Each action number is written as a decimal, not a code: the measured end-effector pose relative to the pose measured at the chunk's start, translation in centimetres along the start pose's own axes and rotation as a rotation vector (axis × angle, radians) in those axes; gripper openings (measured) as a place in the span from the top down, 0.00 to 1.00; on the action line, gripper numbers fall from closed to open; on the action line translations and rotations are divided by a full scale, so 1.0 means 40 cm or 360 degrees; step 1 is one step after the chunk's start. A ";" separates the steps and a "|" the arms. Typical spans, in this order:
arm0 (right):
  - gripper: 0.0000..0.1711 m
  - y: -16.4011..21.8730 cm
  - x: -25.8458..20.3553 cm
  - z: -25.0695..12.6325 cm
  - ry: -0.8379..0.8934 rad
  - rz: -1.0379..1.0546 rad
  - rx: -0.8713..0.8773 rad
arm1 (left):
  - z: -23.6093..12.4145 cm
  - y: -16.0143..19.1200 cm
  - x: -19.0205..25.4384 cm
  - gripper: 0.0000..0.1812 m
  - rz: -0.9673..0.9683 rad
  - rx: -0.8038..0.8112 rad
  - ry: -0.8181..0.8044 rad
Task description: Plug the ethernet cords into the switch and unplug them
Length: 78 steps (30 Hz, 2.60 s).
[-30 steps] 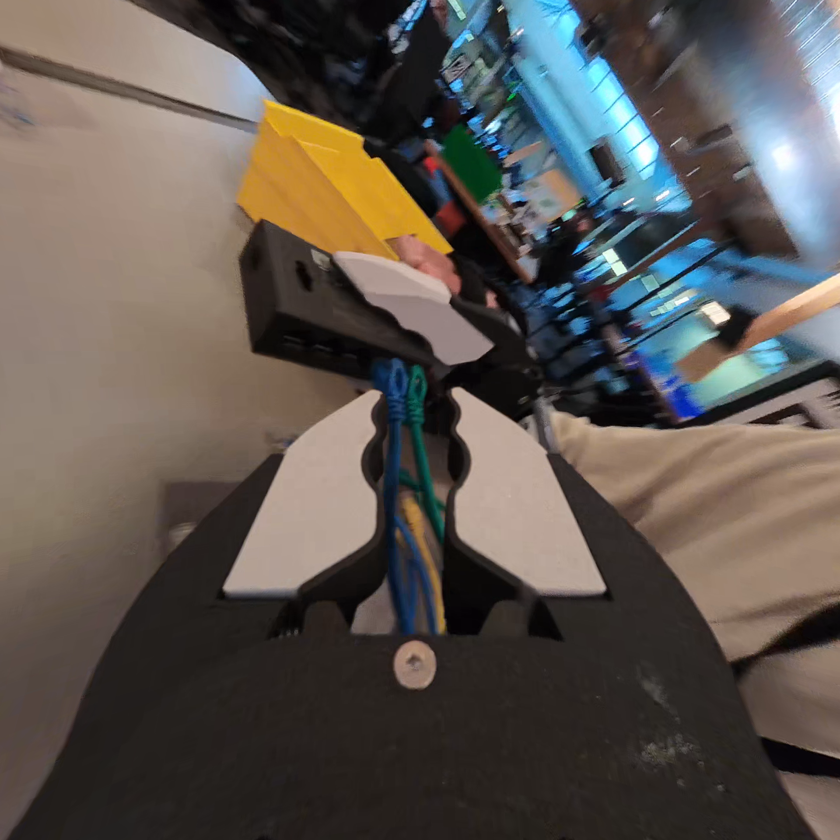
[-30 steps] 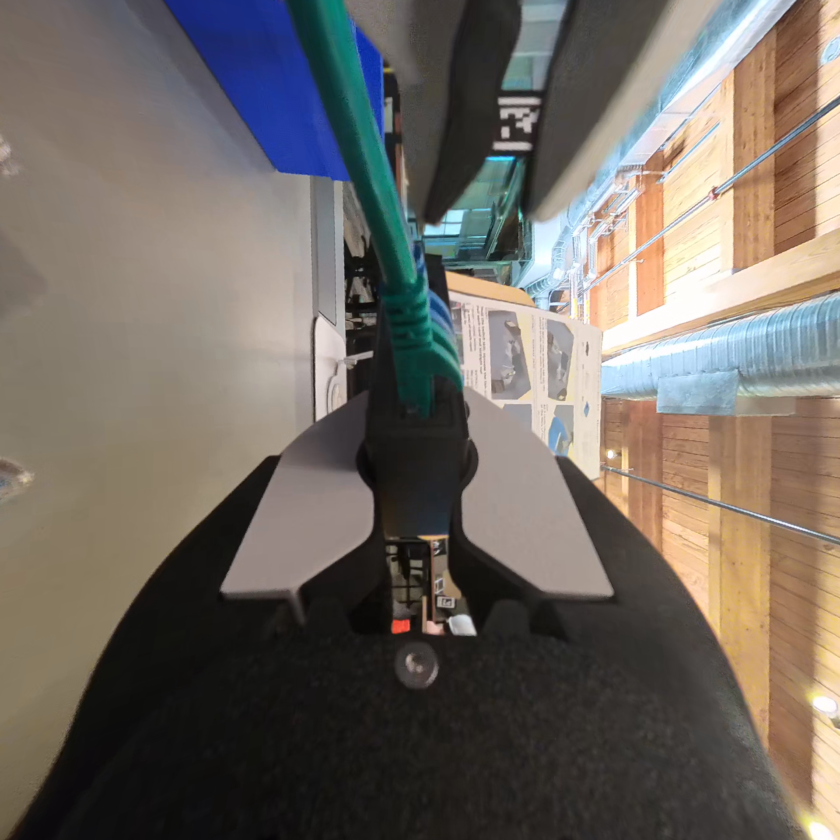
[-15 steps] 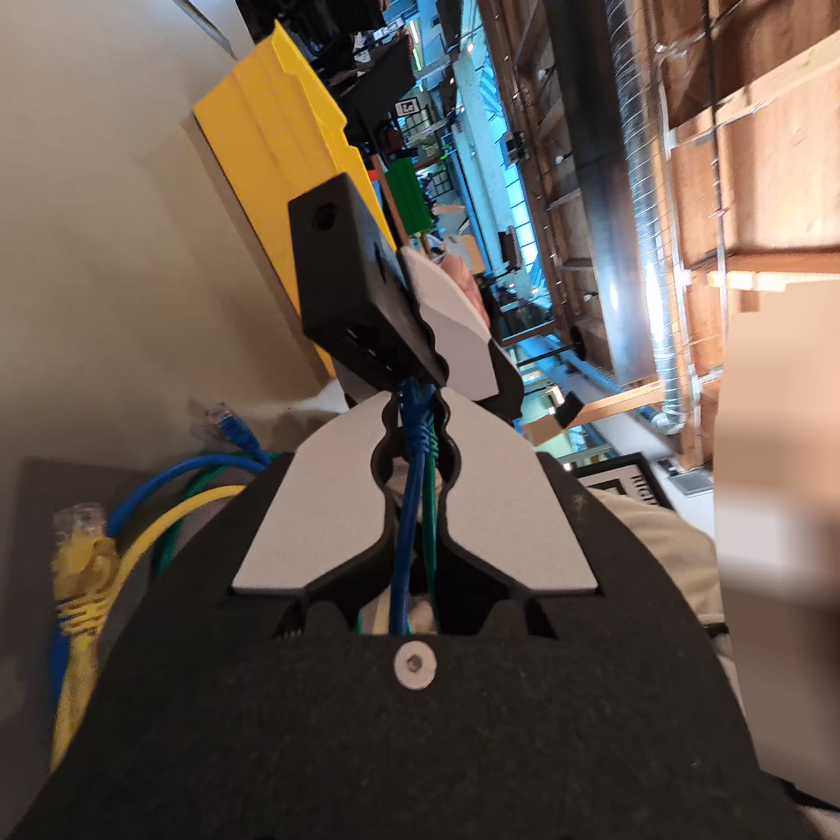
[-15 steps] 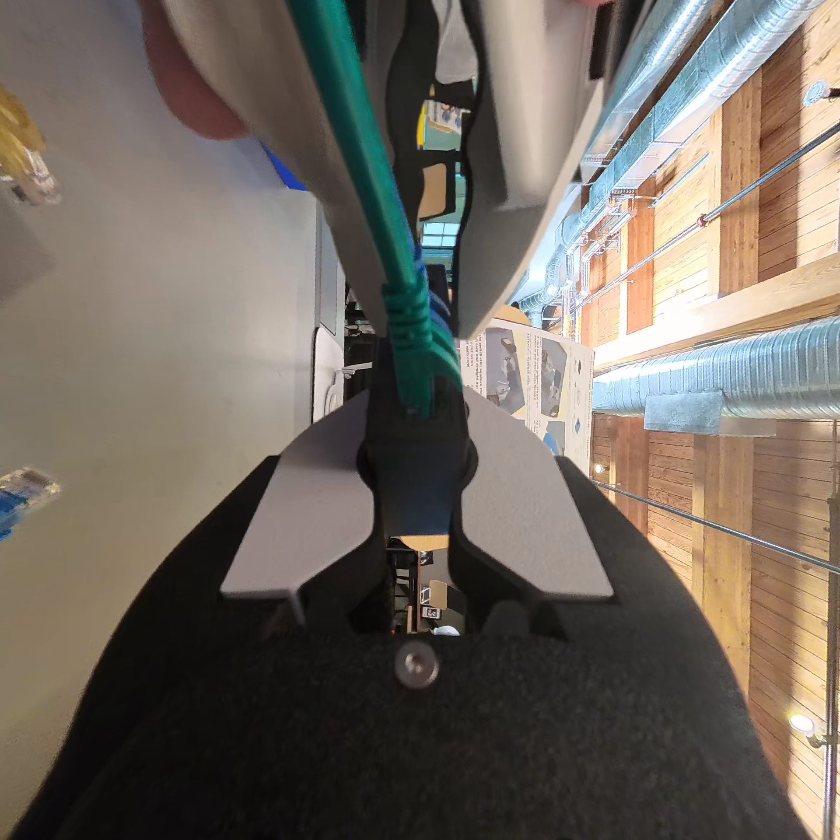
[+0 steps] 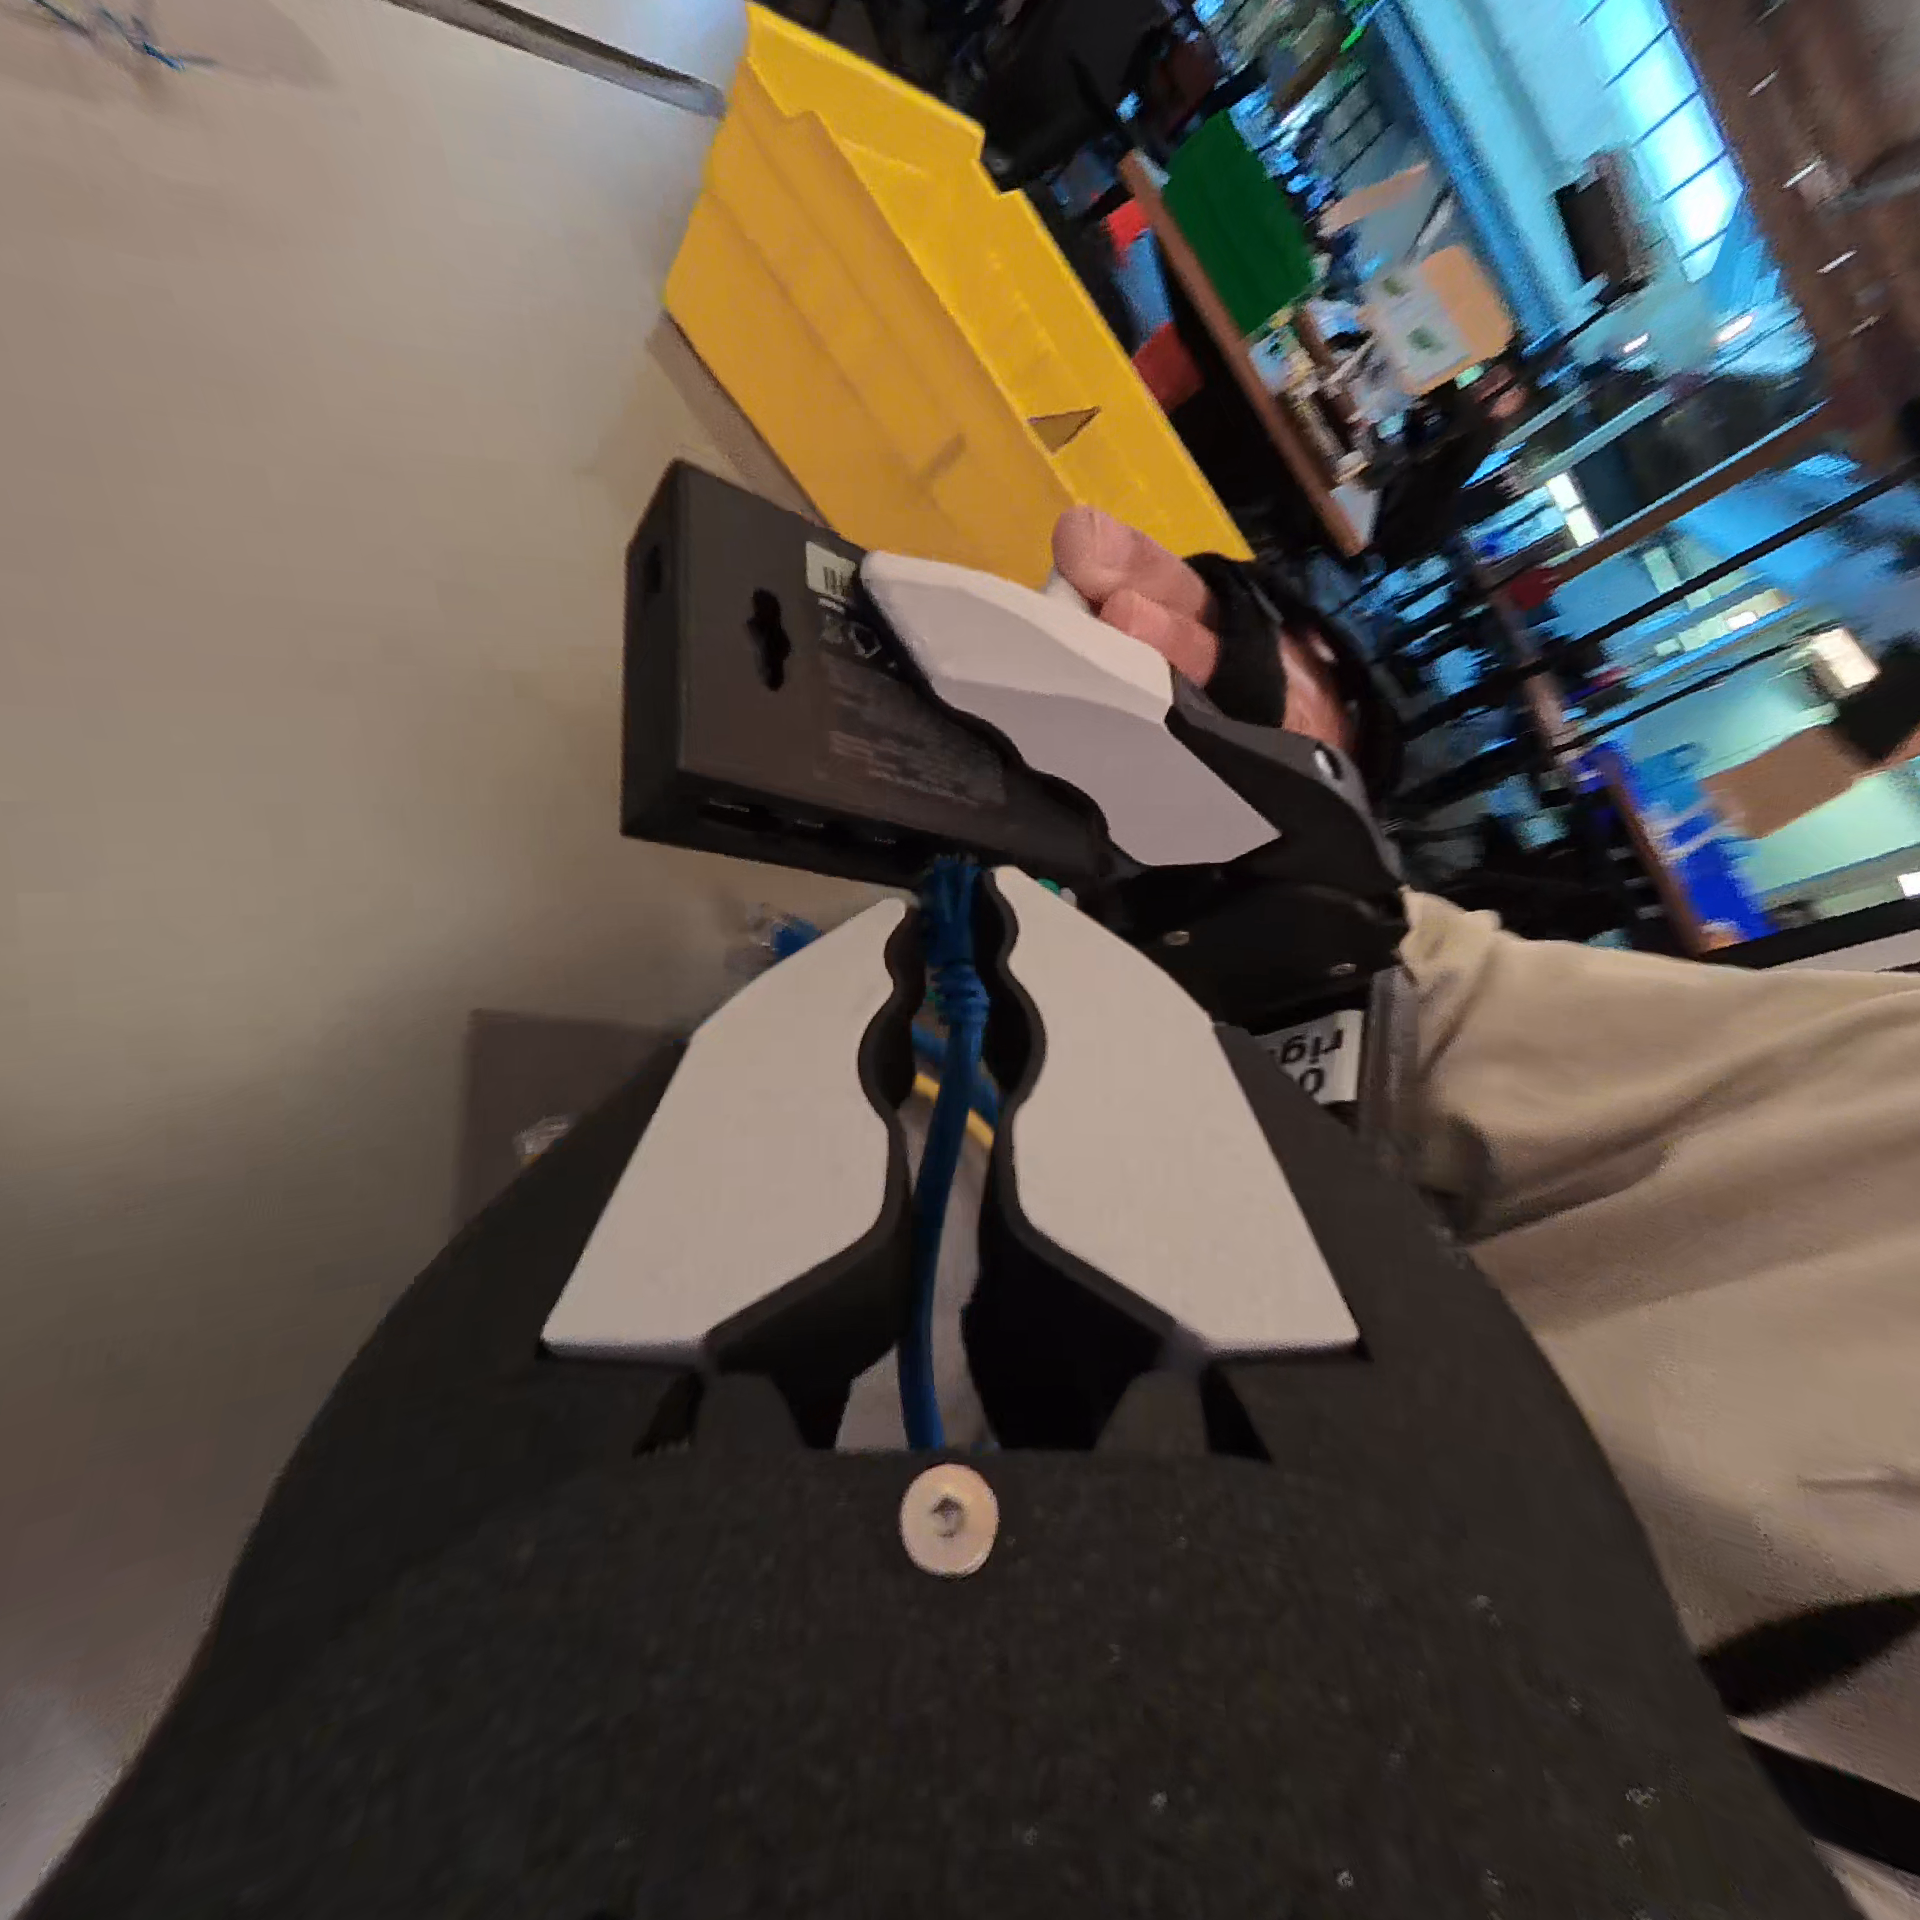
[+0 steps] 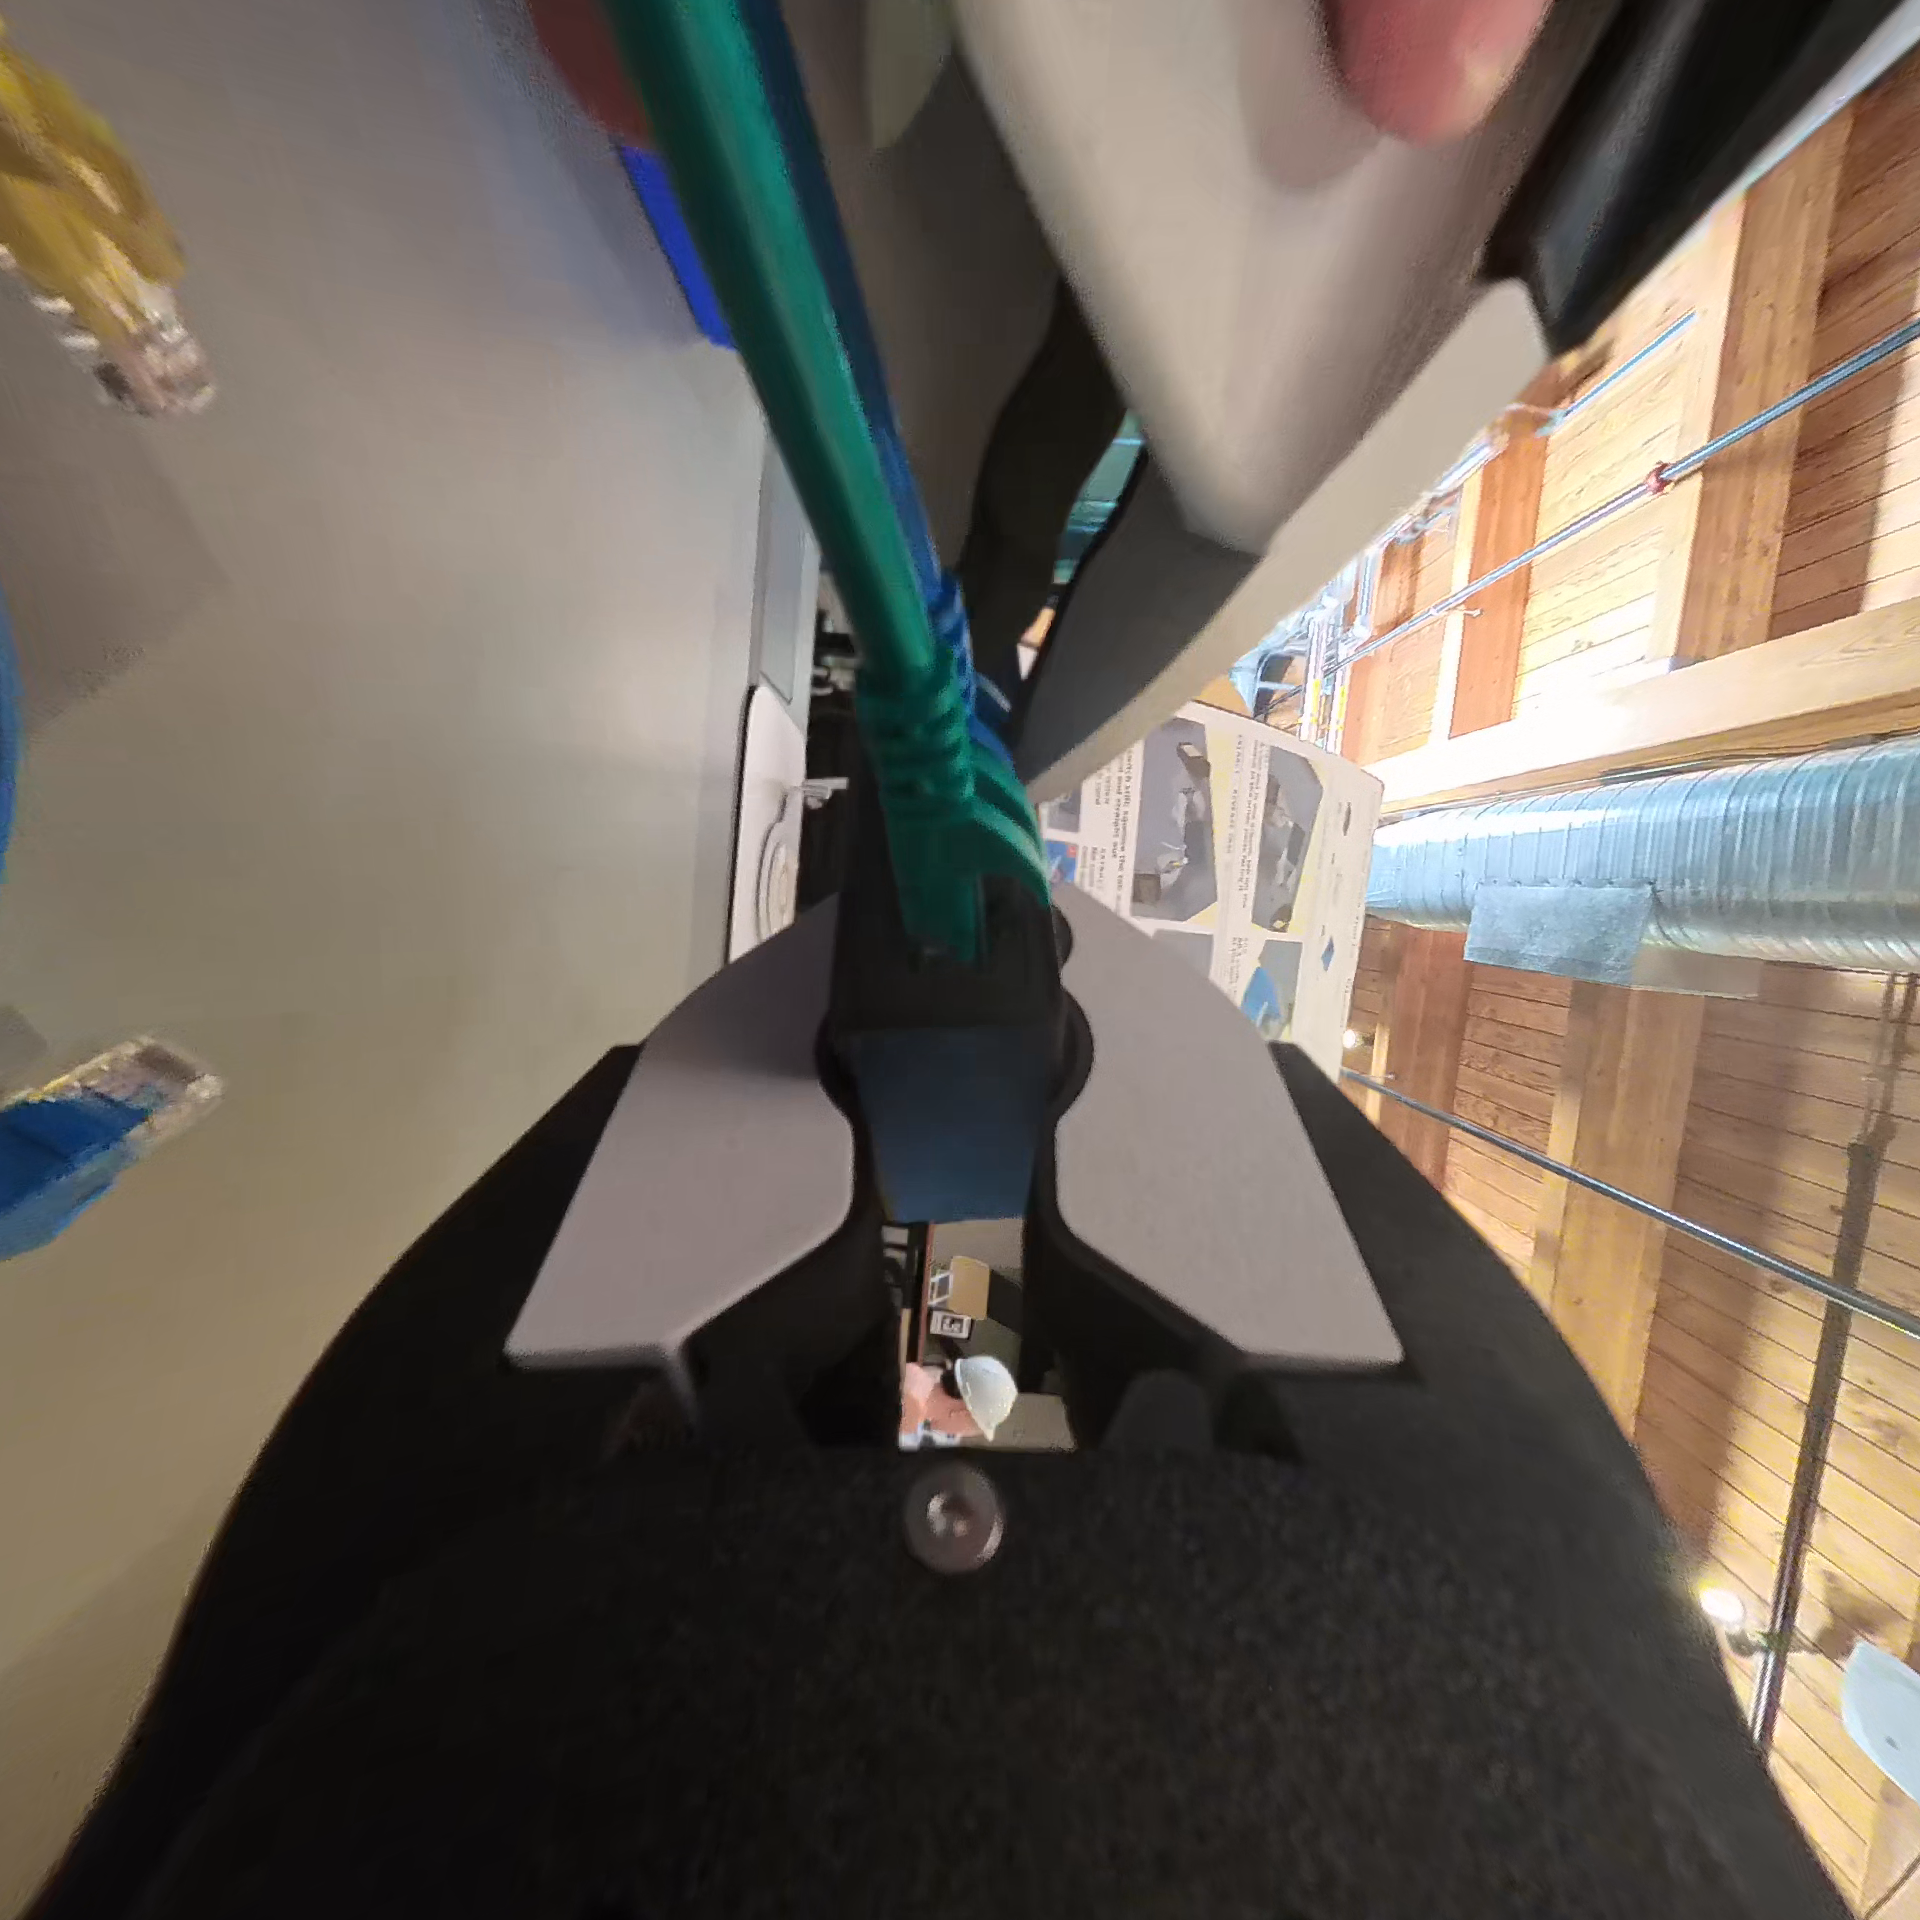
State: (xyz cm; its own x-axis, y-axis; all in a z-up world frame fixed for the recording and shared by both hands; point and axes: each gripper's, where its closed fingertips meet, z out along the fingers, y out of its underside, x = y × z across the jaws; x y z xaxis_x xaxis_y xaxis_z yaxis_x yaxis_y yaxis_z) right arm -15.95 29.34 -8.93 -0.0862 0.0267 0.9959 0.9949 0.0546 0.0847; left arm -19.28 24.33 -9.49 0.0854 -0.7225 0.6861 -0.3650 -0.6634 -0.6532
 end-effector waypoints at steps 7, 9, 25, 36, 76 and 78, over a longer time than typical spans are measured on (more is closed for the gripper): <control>0.83 -0.013 0.003 0.005 -0.0083 0.0122 0.0047 | -0.022 -0.021 0.002 0.99 0.0326 0.0006 -0.0255; 0.83 -0.008 0.010 0.012 -0.0047 0.0126 0.0009 | -0.021 -0.030 0.000 0.98 0.0322 0.0013 -0.0249; 0.83 0.018 -0.017 0.018 -0.0086 0.0151 0.0035 | -0.032 0.031 0.008 0.90 0.0803 -0.0171 -0.0399; 0.83 0.011 -0.005 0.007 -0.0065 0.0184 0.0083 | -0.052 0.012 0.018 0.92 0.0894 -0.0145 -0.0400; 0.83 0.012 0.015 0.024 0.0121 0.0103 0.0040 | -0.037 -0.011 0.036 0.81 -0.0475 0.0315 0.0522; 0.83 0.013 0.007 0.025 0.0126 0.0074 0.0029 | -0.039 -0.016 0.031 0.82 -0.0563 0.0334 0.0575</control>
State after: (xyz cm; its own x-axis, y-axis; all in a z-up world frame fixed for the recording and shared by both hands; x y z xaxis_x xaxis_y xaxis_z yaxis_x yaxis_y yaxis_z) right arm -15.53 30.38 -8.64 -0.0349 -0.0493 0.9982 0.9966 0.0731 0.0385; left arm -20.38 24.17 -7.73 -0.1680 -0.3600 0.9177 -0.1755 -0.9051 -0.3872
